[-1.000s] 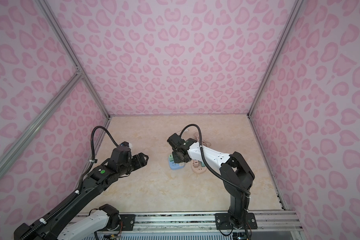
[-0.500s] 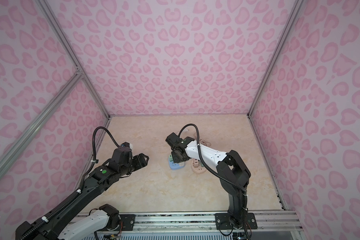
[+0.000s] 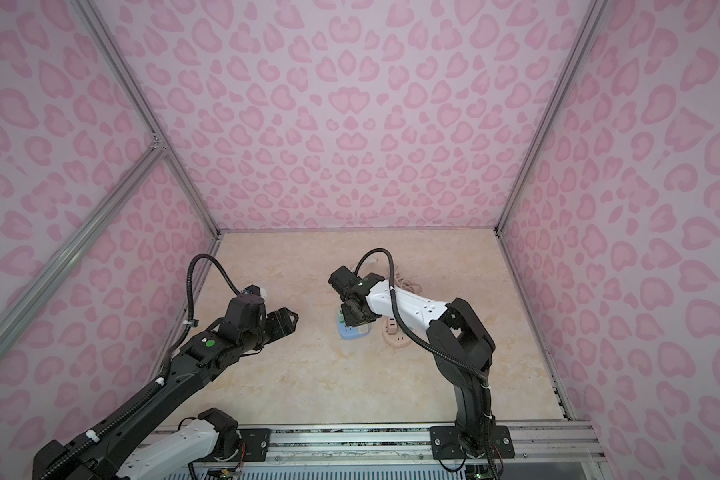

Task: Insert the plug
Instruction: 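Lower the white charger prongs into the blue strip socket with the right gripper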

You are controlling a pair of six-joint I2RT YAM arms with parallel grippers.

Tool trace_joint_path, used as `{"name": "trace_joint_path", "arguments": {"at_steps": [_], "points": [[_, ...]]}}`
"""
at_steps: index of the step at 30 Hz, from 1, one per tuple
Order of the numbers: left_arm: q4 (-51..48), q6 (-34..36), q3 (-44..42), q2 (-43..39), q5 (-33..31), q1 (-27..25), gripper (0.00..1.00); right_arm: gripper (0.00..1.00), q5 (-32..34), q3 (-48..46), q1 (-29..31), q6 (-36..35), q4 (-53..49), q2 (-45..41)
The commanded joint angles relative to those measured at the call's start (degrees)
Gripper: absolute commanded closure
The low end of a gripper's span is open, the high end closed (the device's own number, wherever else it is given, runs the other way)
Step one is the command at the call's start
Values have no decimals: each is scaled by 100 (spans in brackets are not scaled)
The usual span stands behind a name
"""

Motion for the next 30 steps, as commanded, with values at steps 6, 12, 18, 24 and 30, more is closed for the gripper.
{"name": "trace_joint_path", "arguments": {"at_steps": [6,12,18,24,30], "points": [[91,12,-10,-131,-79,-1,19,100,113,-323,69,674,-233,54],[15,-26,-84,-302,-84,-1,19,100,228,-253,184,938,-240,67],[-95,9,-92,-426,-117,-1,20,100,35,-297,188,1038,-137,33],[-113,-7,-103,-496,-150,-1,20,94,-78,-266,172,933,-142,-1],[-151,-32,-117,-558,-166,-1,20,83,-52,-183,137,719,-267,-83]]}}
